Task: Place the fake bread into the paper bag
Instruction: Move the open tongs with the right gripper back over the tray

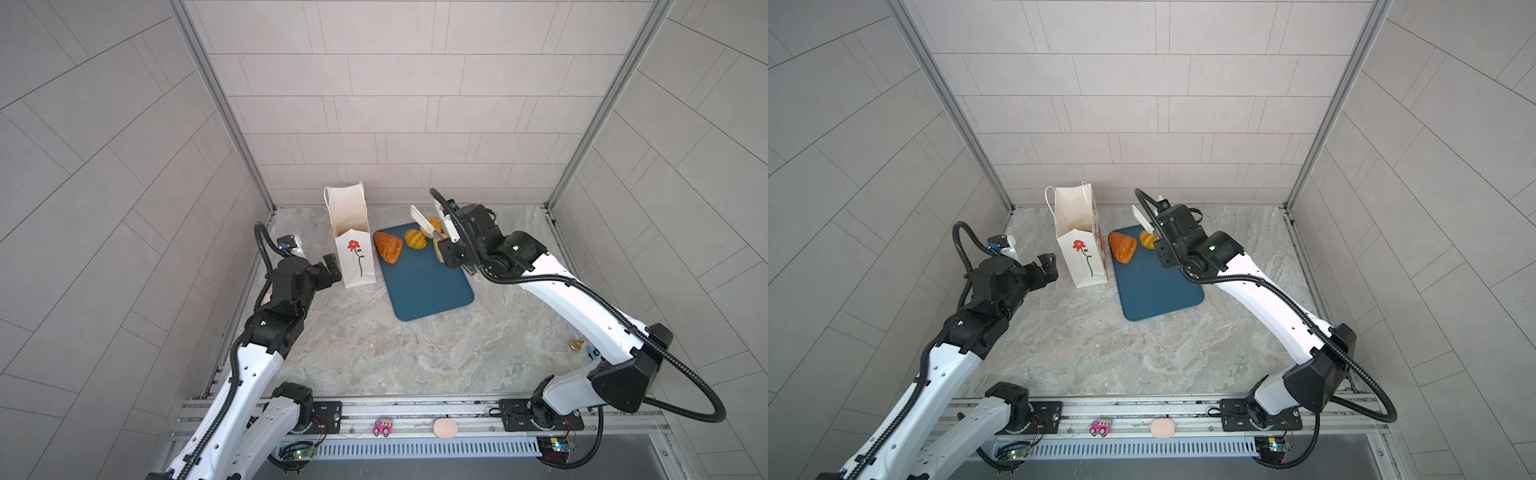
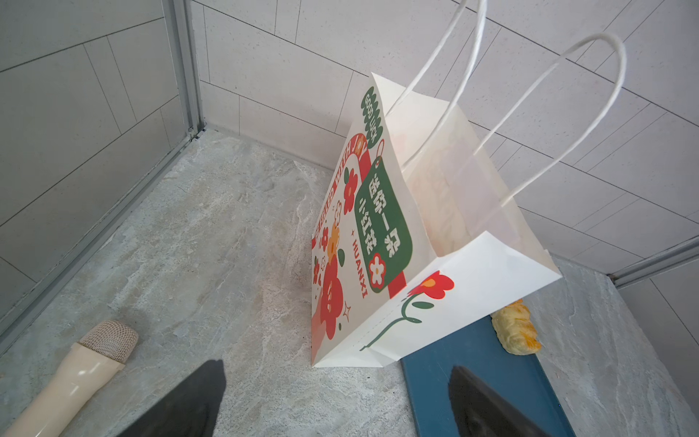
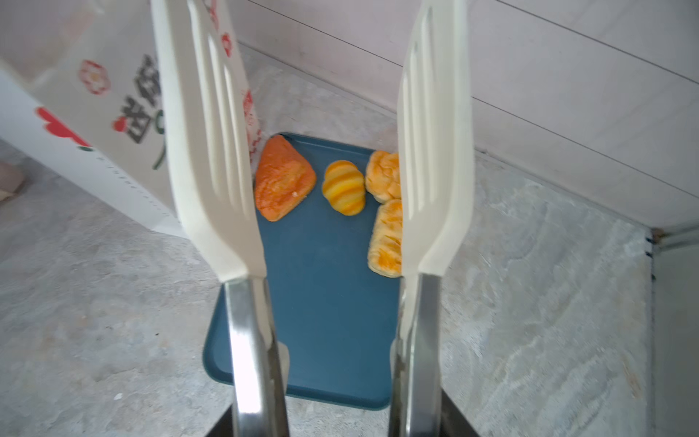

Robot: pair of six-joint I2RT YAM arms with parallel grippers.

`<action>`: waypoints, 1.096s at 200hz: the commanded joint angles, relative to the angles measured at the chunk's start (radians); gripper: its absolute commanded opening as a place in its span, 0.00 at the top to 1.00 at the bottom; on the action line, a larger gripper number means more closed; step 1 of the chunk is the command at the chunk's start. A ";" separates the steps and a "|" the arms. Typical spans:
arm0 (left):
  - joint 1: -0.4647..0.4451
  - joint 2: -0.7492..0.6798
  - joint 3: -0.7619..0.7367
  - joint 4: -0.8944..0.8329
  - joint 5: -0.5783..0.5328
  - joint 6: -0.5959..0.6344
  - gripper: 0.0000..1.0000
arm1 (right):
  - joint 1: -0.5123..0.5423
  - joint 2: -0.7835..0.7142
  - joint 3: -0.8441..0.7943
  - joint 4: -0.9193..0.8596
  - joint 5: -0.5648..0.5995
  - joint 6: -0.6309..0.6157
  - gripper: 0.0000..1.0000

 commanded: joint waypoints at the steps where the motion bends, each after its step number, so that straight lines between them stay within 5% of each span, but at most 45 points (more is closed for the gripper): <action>1: -0.011 0.001 0.033 0.012 -0.036 0.013 0.00 | -0.038 -0.046 -0.055 0.027 0.041 0.024 0.44; 219: -0.071 0.011 0.042 0.014 -0.078 0.036 0.00 | -0.139 0.143 -0.292 0.071 0.034 0.098 0.44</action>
